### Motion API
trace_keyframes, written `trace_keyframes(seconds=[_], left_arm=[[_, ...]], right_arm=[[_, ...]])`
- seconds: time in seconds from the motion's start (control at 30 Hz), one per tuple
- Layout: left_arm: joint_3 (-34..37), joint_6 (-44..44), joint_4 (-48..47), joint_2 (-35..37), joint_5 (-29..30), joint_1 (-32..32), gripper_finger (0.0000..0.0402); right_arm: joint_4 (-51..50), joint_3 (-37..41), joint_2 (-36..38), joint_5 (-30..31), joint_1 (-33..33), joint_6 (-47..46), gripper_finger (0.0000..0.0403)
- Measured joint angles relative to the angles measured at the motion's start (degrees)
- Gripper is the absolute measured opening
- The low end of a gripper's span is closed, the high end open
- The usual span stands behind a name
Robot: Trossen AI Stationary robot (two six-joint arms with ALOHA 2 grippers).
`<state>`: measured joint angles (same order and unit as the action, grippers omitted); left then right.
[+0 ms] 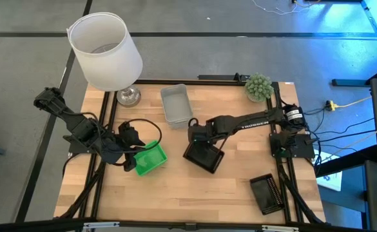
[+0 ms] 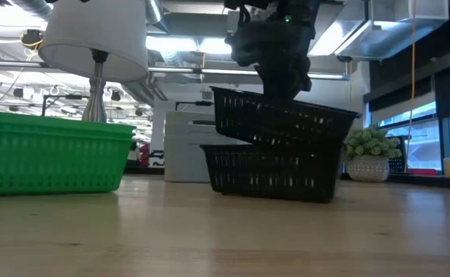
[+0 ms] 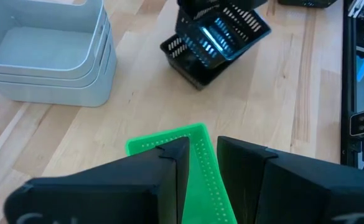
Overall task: Stack baskets by color
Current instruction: Stack the bottom left black bin on the top black bin, then stack the right black bin on the top black bins
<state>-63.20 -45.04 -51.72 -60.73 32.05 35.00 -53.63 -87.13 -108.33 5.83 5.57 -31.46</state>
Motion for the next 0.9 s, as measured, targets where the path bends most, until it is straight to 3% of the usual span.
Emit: trace_keyframes(seconds=[0.13, 0.57, 0.8, 0.9], left_arm=[[0.00, 0.00, 0.00, 0.00, 0.00, 0.00, 0.0074], [0.00, 0.00, 0.00, 0.00, -0.08, 0.00, 0.0074], [0.00, 0.00, 0.00, 0.00, -2.61, 0.00, 0.0074], [0.00, -0.02, 0.02, 0.00, -2.91, 0.00, 0.0074]], right_arm=[[-0.31, 0.00, 0.00, -4.45, -0.09, -1.32, 0.0000], [-0.26, -0.02, 0.00, -4.56, -0.11, -0.16, 0.0051], [-2.32, -1.99, 0.02, -12.48, -0.26, 1.69, 0.0054], [-5.98, -4.83, 1.18, -8.98, 1.77, 3.38, 0.0054]])
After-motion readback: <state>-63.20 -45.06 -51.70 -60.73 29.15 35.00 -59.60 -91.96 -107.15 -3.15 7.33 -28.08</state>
